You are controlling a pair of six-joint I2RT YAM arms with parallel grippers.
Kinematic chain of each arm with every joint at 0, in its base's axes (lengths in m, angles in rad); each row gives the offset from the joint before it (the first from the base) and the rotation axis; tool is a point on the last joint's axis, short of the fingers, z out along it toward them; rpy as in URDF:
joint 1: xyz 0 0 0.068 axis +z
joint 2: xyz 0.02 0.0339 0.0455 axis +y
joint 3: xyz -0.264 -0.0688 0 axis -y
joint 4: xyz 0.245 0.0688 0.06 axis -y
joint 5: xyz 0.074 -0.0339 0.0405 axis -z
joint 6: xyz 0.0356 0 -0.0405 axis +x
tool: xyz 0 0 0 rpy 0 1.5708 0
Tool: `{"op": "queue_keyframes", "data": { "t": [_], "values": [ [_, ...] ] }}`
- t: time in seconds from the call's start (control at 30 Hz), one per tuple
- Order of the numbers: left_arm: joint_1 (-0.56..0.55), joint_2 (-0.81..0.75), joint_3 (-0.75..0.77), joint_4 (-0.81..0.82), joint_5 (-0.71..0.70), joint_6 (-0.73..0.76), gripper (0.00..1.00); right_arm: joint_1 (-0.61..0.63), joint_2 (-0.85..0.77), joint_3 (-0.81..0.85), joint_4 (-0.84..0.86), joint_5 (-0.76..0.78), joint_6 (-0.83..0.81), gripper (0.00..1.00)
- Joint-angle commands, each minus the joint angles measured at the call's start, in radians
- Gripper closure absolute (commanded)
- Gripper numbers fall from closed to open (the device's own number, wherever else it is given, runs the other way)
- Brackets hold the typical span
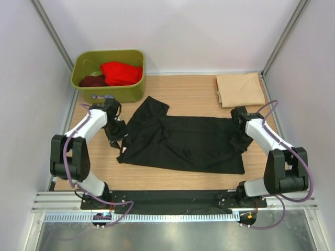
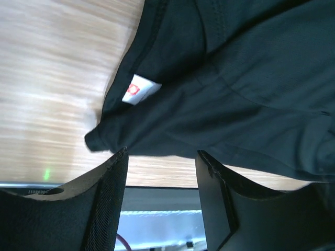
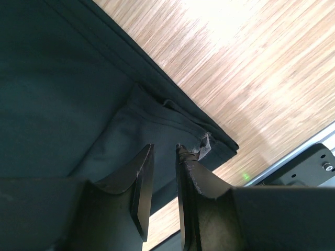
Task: Fold and stack the t-shirts
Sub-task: Fold the tshirt
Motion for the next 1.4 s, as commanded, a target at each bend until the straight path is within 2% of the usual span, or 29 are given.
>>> {"op": "queue_keyframes", "data": {
  "t": [0.0, 0.13, 0.2, 0.23, 0.3, 0.33, 0.4, 0.7, 0.87, 0.97, 1.0, 1.07, 1.1, 1.2, 1.37],
  "values": [
    [-0.014, 0.083, -0.002, 0.027, 0.050, 0.063, 0.44, -0.005, 0.029, -0.012, 0.029, -0.023, 0.020, 0.70],
    [-0.023, 0.132, -0.029, 0.032, 0.042, 0.077, 0.45, -0.030, 0.075, -0.067, 0.056, 0.006, 0.020, 0.70],
    [-0.023, 0.144, -0.041, 0.023, 0.019, 0.078, 0.49, -0.043, 0.077, -0.096, 0.081, 0.013, 0.026, 0.70],
    [-0.023, 0.146, -0.049, 0.015, 0.001, 0.078, 0.62, -0.050, 0.077, -0.122, 0.087, 0.019, 0.029, 0.70],
    [-0.023, 0.132, -0.078, 0.010, -0.019, 0.072, 0.79, -0.069, 0.083, -0.153, 0.107, 0.033, 0.031, 0.70],
    [-0.023, 0.123, -0.089, 0.007, -0.046, 0.056, 0.93, -0.074, 0.088, -0.159, 0.111, 0.036, 0.029, 0.70],
    [-0.023, 0.100, -0.130, 0.013, -0.050, 0.042, 1.00, -0.077, 0.095, -0.170, 0.124, 0.039, 0.031, 0.70],
    [-0.023, 0.032, -0.206, -0.020, -0.180, -0.061, 1.00, -0.123, 0.086, -0.213, 0.138, 0.054, 0.032, 0.69],
    [-0.021, 0.048, -0.195, -0.045, -0.160, -0.083, 1.00, -0.123, 0.063, -0.219, 0.133, 0.059, 0.034, 0.69],
    [-0.023, 0.038, -0.193, -0.069, -0.148, -0.095, 0.82, -0.123, 0.033, -0.191, 0.115, 0.057, 0.014, 0.69],
    [-0.023, 0.016, -0.190, -0.086, -0.148, -0.099, 0.68, -0.123, 0.022, -0.169, 0.107, 0.057, 0.009, 0.69],
    [-0.021, -0.014, -0.178, -0.103, -0.146, -0.112, 0.60, -0.123, -0.001, -0.141, 0.078, 0.054, 0.000, 0.68],
    [-0.023, -0.041, -0.170, -0.118, -0.146, -0.115, 0.52, -0.123, -0.024, -0.110, 0.070, 0.050, -0.003, 0.67],
    [-0.023, -0.072, -0.123, -0.111, -0.097, -0.110, 0.47, -0.123, -0.059, -0.067, 0.050, 0.010, -0.012, 0.64],
    [-0.023, -0.046, -0.014, 0.001, 0.005, -0.021, 0.46, -0.123, -0.069, 0.003, 0.050, -0.062, -0.053, 0.60]
  ]
}}
